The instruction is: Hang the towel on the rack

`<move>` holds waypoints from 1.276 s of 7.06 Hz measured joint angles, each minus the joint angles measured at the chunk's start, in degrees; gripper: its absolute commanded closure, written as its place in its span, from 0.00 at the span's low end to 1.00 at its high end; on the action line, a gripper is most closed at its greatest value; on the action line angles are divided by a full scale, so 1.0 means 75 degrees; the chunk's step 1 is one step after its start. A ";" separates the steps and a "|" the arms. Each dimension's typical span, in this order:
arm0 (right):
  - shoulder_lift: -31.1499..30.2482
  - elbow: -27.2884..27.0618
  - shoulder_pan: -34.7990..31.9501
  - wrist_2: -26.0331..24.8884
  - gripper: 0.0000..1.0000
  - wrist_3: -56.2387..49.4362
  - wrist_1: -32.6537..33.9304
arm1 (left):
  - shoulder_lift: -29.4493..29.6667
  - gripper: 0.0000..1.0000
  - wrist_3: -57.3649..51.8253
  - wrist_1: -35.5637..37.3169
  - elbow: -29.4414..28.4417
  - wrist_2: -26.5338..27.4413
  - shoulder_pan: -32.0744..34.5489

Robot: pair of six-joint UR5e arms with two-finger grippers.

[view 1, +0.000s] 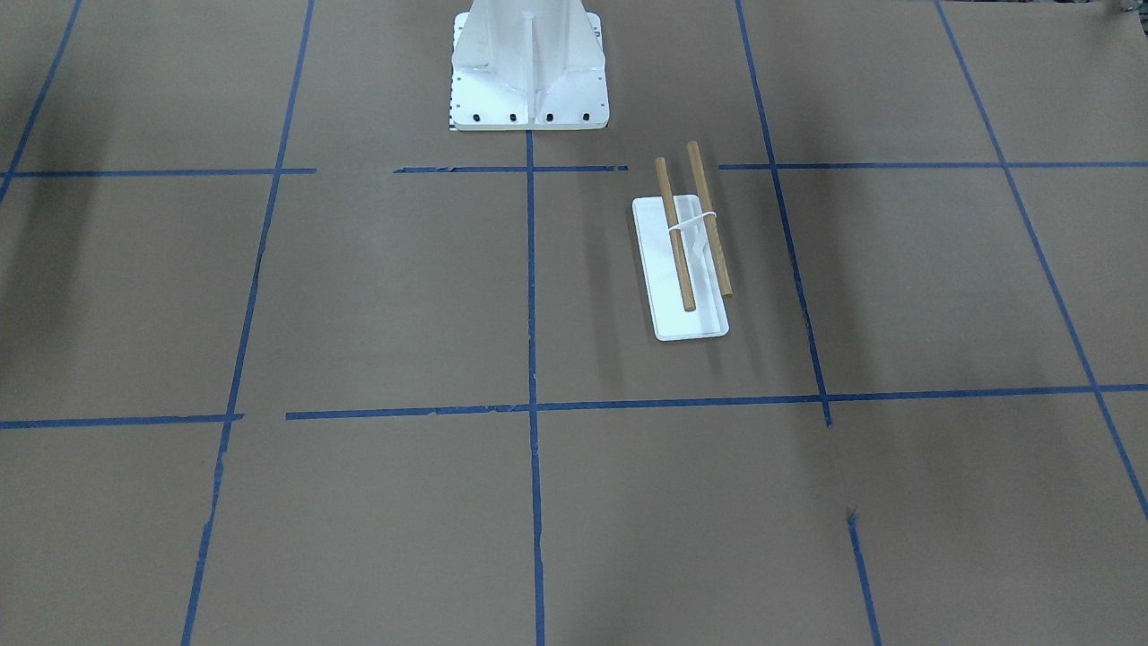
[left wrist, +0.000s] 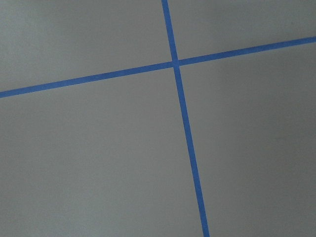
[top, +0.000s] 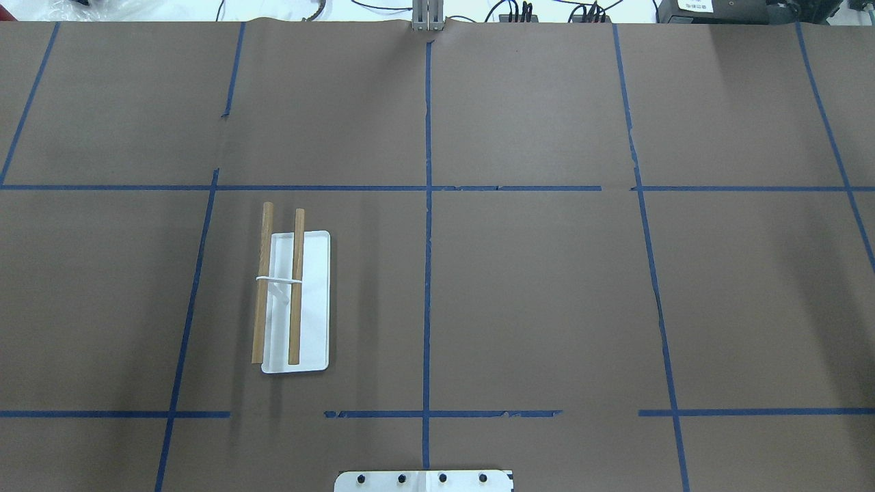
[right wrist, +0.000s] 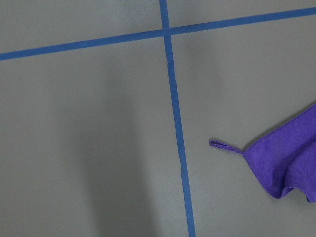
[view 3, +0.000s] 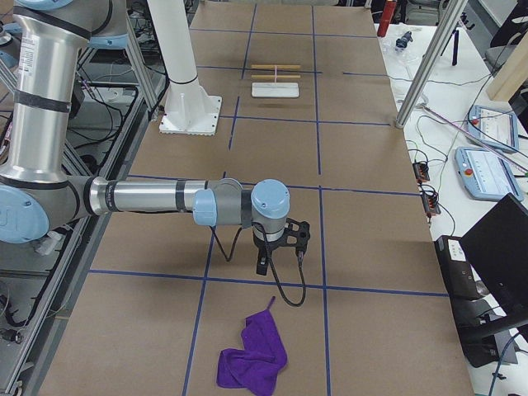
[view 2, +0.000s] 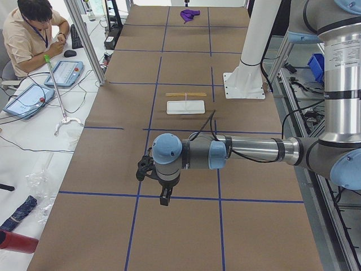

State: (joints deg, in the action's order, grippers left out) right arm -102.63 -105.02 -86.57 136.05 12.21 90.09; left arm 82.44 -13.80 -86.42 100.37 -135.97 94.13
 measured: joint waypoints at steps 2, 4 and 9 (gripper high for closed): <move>-0.0014 -0.0107 0.0000 0.0016 0.00 -0.0002 0.0006 | 0.0000 0.00 -0.0008 0.0005 -0.0050 0.0008 -0.0003; -0.0112 -0.0314 0.0011 0.0018 0.00 -0.0005 0.0023 | 0.0000 0.00 -0.0019 -0.0068 -0.0069 0.0025 -0.0014; 0.0282 -0.0538 0.0046 0.0005 0.00 0.0084 -0.0600 | 0.0035 0.00 0.0037 -0.3108 -0.0264 0.0024 -0.0019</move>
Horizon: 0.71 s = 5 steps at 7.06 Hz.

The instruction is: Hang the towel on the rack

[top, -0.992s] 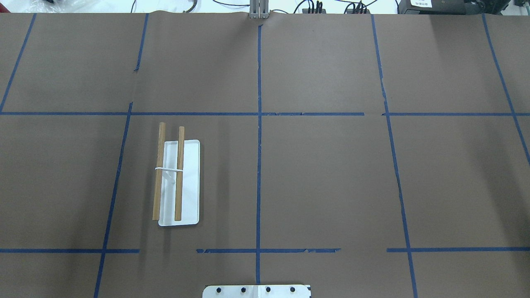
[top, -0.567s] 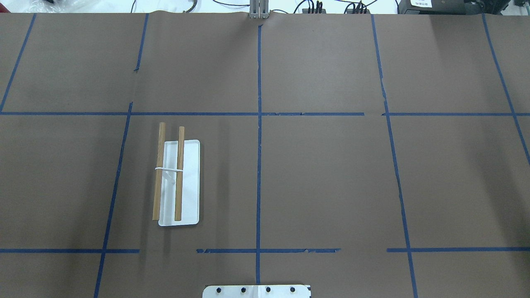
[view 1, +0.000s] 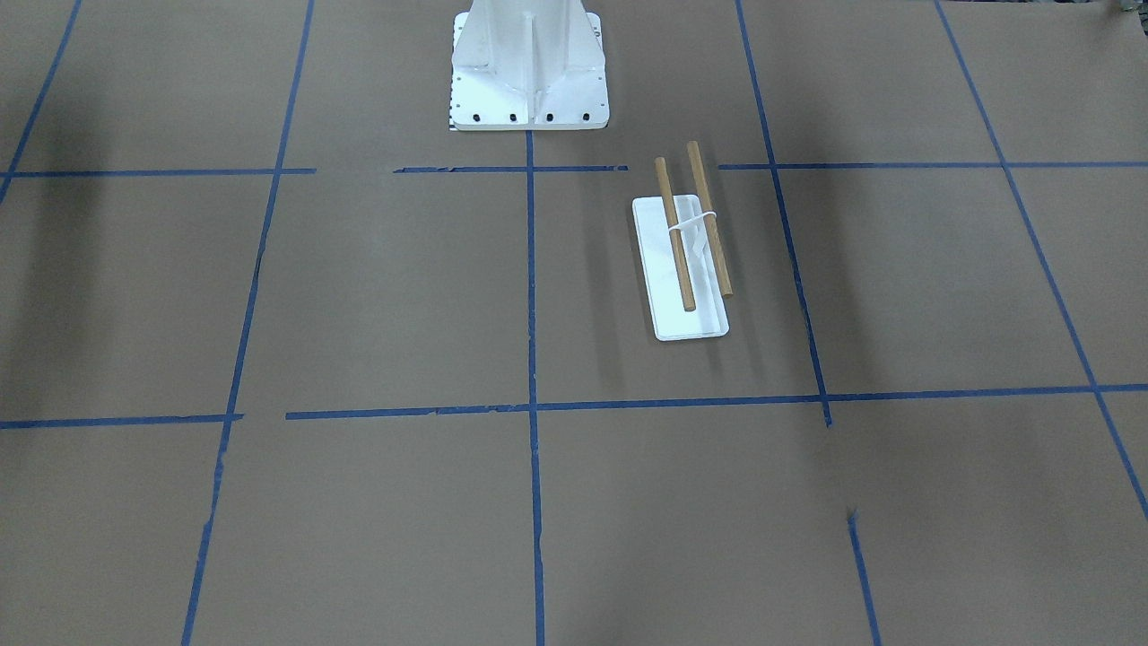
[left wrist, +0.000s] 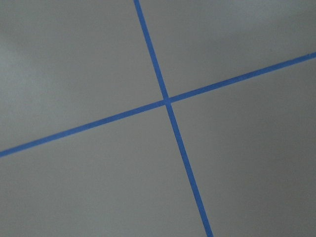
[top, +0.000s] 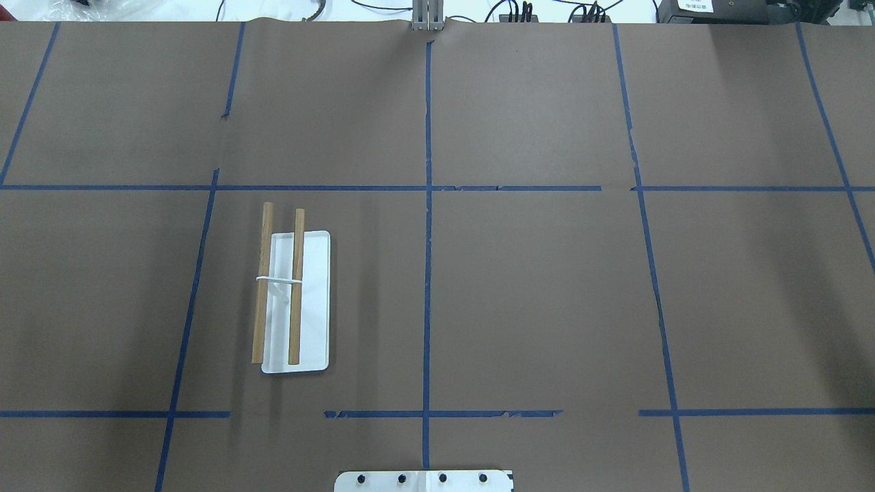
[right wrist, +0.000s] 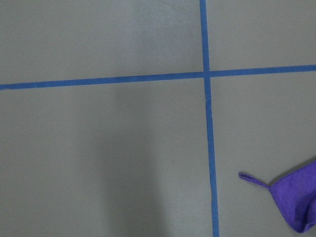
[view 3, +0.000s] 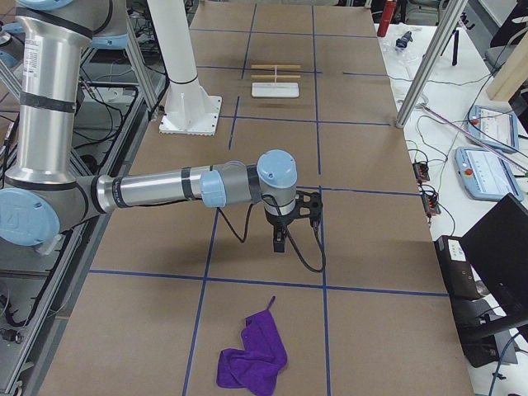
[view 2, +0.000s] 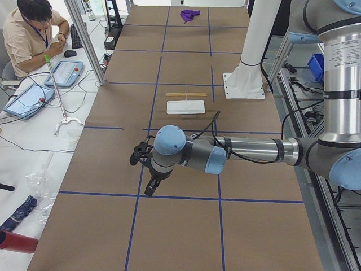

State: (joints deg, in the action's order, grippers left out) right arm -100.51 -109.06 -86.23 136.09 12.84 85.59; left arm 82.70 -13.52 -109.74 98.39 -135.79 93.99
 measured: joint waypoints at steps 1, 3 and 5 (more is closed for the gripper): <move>-0.0194 0.0218 0.0001 -0.0020 0.00 -0.0194 -0.0594 | 0.0006 0.00 0.0017 -0.1093 -0.0208 -0.0006 -0.0001; -0.0544 0.1496 0.0000 -0.0213 0.00 -0.0788 -0.2808 | 0.0019 0.00 0.0015 -0.2187 -0.0500 -0.0037 -0.0004; -0.0483 0.3222 0.0029 -0.0822 0.00 -0.1472 -0.4858 | 0.0024 0.00 0.0007 -0.2372 -0.0557 -0.0041 -0.0004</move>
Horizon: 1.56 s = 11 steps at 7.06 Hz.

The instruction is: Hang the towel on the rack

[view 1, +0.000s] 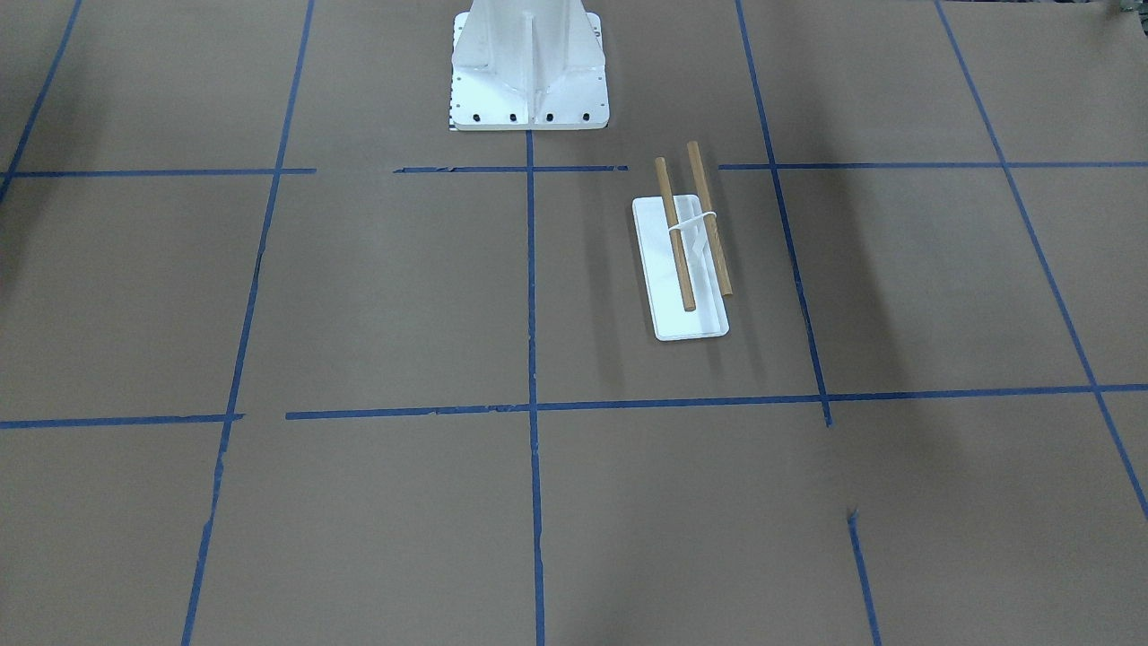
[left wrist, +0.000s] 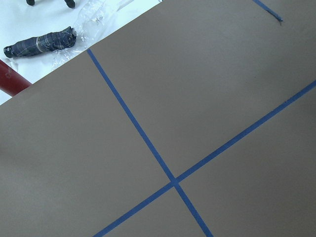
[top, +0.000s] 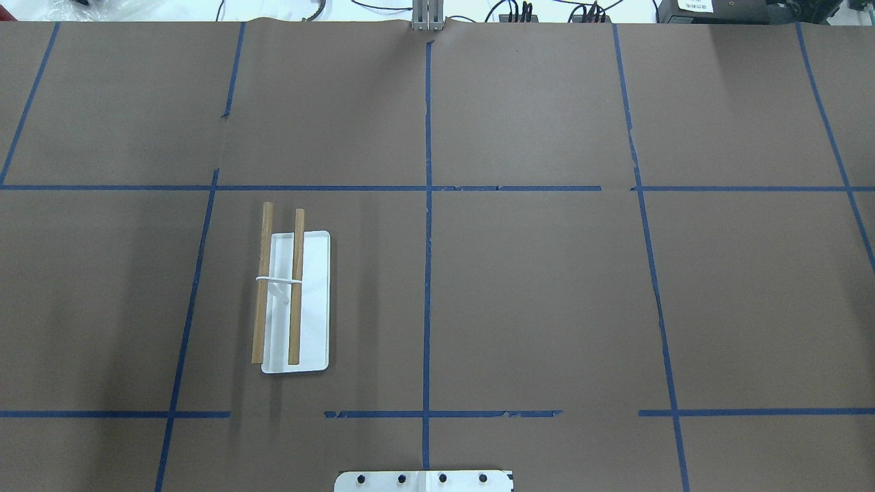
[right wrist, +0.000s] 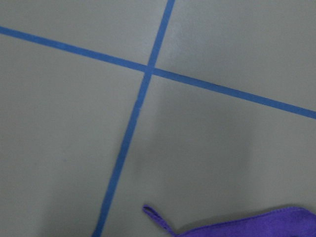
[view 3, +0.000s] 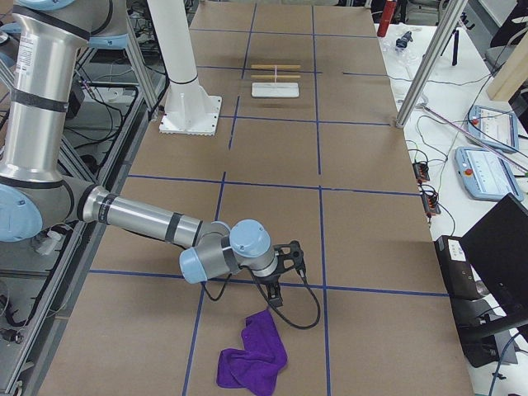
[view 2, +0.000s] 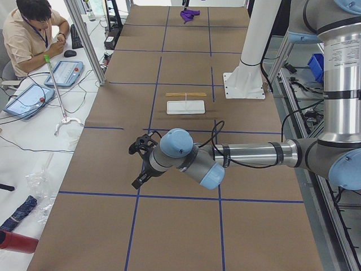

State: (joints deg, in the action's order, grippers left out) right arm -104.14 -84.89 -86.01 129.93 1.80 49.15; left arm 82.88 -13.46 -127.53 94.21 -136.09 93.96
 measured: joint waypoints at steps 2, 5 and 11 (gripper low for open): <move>0.0127 0.0920 0.0143 -0.0527 0.00 -0.0890 -0.0475 | 0.0000 0.00 -0.0011 -0.0029 0.0004 -0.0017 0.0000; 0.0041 0.1271 0.0479 -0.0647 0.15 -0.1170 -0.0575 | -0.0004 0.00 -0.0021 -0.0046 0.0001 -0.0164 0.0000; -0.0094 0.1638 0.0891 -0.0618 1.00 -0.1586 -0.1055 | -0.0004 0.00 -0.0005 -0.0348 -0.0009 -0.0184 0.0000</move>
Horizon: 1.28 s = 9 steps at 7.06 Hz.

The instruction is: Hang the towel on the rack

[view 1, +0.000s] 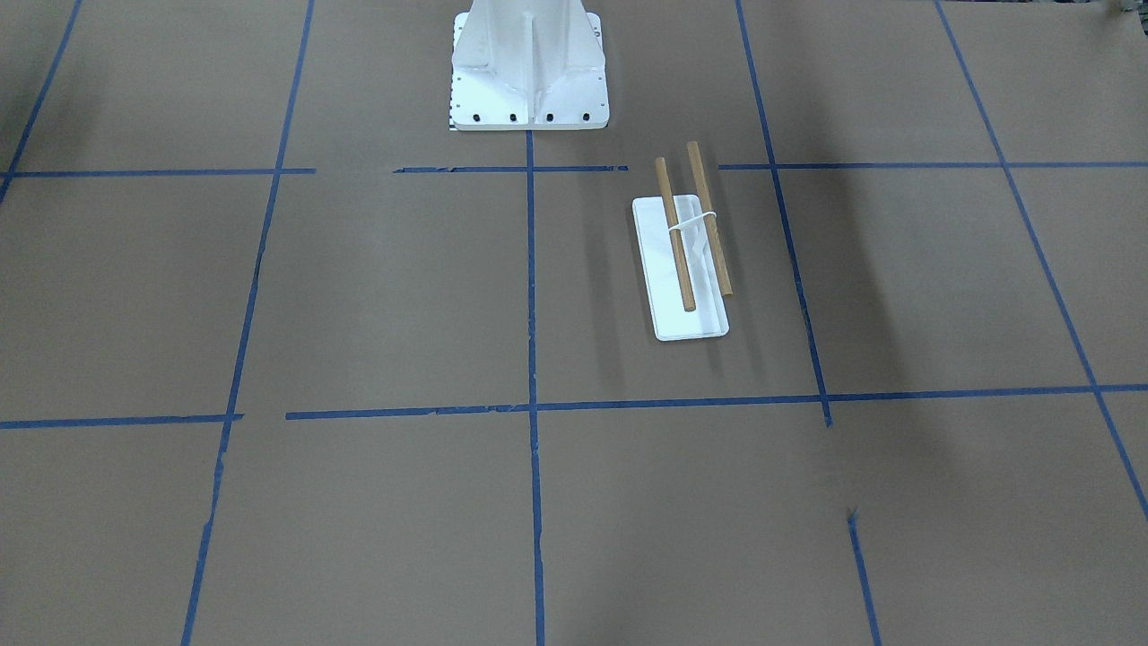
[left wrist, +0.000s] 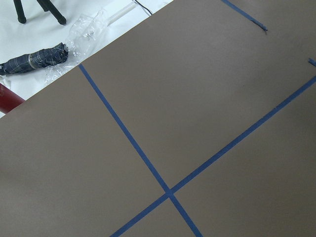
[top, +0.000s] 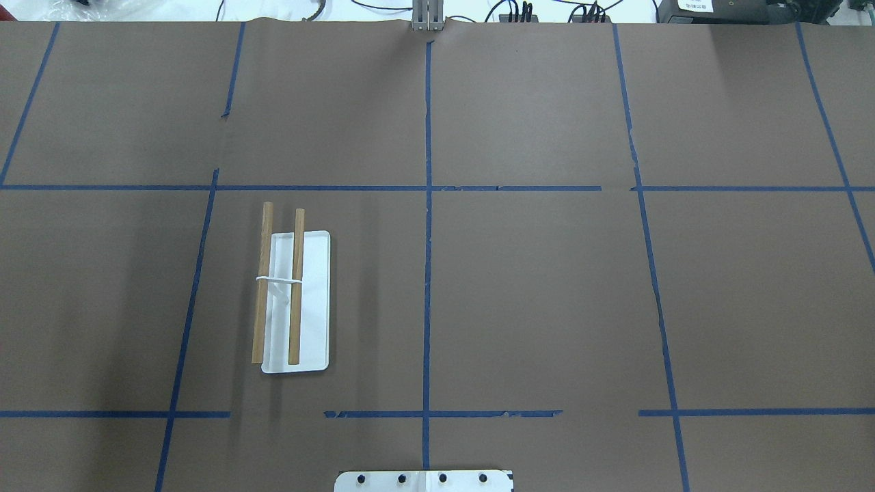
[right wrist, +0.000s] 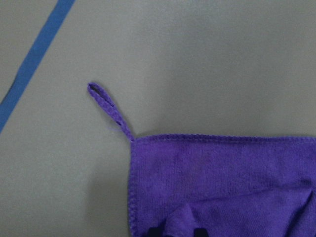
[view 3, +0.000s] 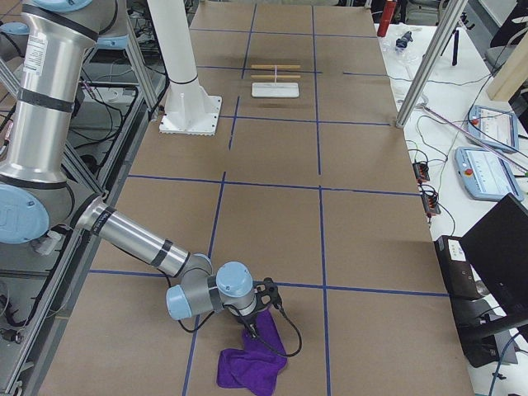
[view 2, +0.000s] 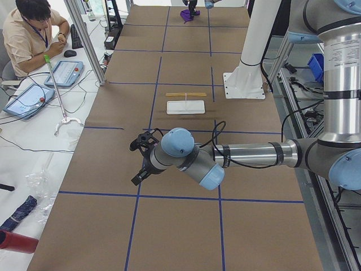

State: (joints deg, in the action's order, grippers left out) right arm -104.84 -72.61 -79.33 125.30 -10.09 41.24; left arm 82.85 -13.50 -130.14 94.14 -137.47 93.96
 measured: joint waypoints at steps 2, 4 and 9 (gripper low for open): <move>0.0016 -0.0478 -0.0221 0.0535 1.00 -0.0290 -0.0105 | -0.0004 0.00 0.0004 -0.0030 0.0014 -0.0009 0.0000; 0.0093 -0.1493 -0.0742 0.0912 1.00 -0.0316 0.0511 | 0.0173 0.00 0.0013 -0.0057 0.0027 -0.0069 0.0000; 0.1815 -0.4846 -0.0918 0.2469 1.00 0.0488 0.4600 | 0.0260 0.00 0.0502 -0.1011 0.0058 -0.0022 -0.0607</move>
State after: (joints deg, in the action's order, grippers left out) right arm -91.23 -108.96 -86.21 143.81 -6.43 75.74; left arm 84.80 -9.74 -137.72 94.58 -137.64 89.40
